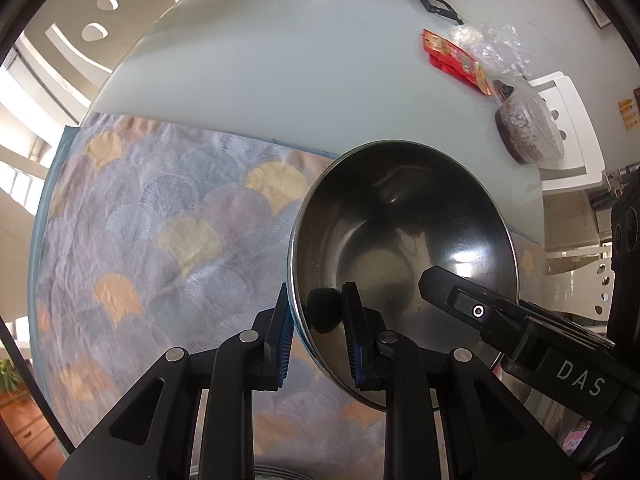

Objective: Organize plates and bowls
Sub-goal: 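Lift the blue steel bowl and carry it toward the pink bowl, then lower the blue steel bowl into the pink bowl with both grippers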

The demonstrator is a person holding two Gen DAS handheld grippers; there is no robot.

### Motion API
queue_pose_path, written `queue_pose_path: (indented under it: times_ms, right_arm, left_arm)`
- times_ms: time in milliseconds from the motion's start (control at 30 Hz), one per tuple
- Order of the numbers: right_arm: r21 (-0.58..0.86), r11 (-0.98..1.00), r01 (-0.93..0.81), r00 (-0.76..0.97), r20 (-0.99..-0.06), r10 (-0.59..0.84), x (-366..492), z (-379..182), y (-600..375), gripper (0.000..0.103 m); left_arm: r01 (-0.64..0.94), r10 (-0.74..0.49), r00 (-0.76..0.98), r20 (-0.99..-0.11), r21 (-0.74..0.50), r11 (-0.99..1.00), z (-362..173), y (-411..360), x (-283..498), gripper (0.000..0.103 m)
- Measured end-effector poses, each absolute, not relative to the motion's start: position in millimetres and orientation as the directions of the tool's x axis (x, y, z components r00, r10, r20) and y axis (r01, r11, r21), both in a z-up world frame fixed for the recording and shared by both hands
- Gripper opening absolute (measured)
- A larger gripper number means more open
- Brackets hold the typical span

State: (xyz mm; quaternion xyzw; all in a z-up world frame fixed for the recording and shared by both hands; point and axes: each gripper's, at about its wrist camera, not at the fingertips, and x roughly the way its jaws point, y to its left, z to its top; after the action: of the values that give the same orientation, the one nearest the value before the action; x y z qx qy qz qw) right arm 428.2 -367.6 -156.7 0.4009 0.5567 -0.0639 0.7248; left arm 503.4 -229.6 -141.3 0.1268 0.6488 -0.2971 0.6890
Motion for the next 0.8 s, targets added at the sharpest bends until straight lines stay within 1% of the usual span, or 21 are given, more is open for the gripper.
queue_pose_path:
  times_ms: [800]
  right_arm:
    - [0.520, 0.611, 0.597, 0.424, -0.851, 0.310, 337.3, -133.1, -414.3, 0.036]
  left_arm:
    - [0.650, -0.250, -0.021, -0.968, -0.203, 0.732, -115.4, -281.5, 423.0, 0.020]
